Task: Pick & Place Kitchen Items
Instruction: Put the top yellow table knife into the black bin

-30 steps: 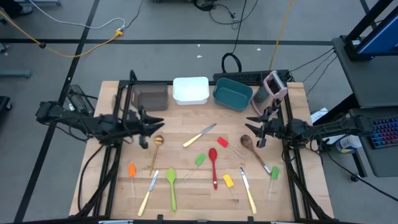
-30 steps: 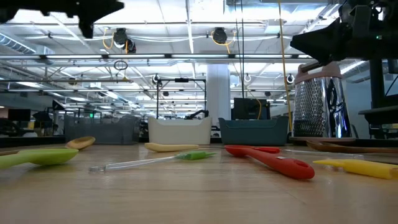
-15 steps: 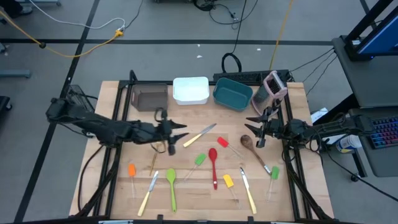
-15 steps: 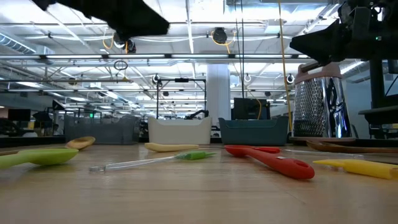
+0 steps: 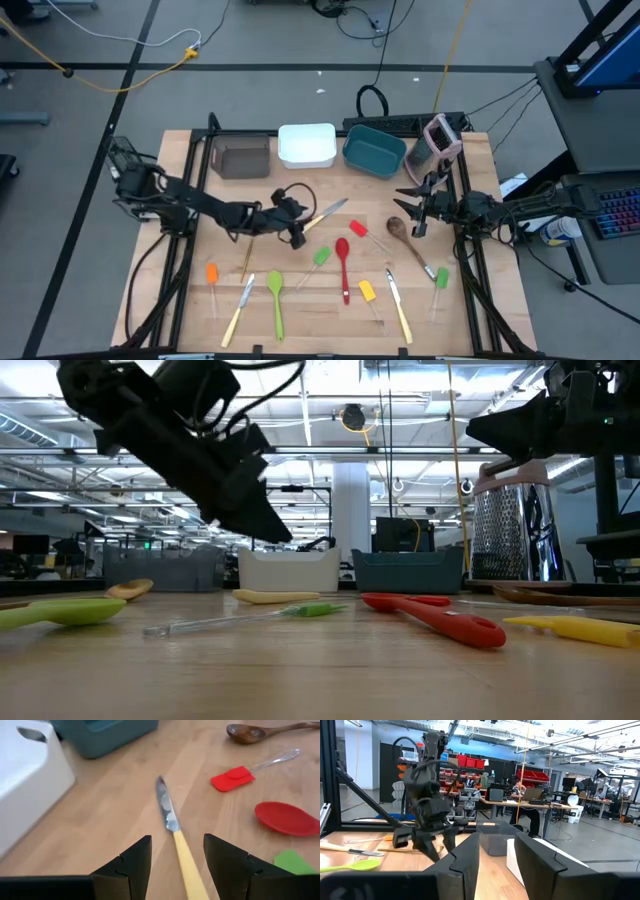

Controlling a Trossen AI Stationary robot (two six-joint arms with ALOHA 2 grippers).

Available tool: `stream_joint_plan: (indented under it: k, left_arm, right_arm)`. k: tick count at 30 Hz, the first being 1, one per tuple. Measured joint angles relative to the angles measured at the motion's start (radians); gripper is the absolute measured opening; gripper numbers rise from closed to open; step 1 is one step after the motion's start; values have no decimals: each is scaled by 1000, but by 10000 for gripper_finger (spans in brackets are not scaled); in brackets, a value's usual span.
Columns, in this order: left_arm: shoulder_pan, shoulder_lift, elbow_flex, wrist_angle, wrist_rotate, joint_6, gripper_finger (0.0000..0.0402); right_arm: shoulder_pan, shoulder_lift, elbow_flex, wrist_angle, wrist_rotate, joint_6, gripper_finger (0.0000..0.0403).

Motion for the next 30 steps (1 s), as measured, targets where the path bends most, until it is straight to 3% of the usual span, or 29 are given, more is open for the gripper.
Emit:
stream_joint_plan:
  k: [7,18,30]
  left_arm:
    - [-1,103,-1,136,36,-28,186]
    - [-2,213,-1,137,55,-127,186]
    - [-2,227,0,136,51,-162,186]
  right_arm:
    - [0,0,0,0,0,0,116]
    - [0,0,0,0,0,0,116]
    - [0,0,0,0,-1,0,116]
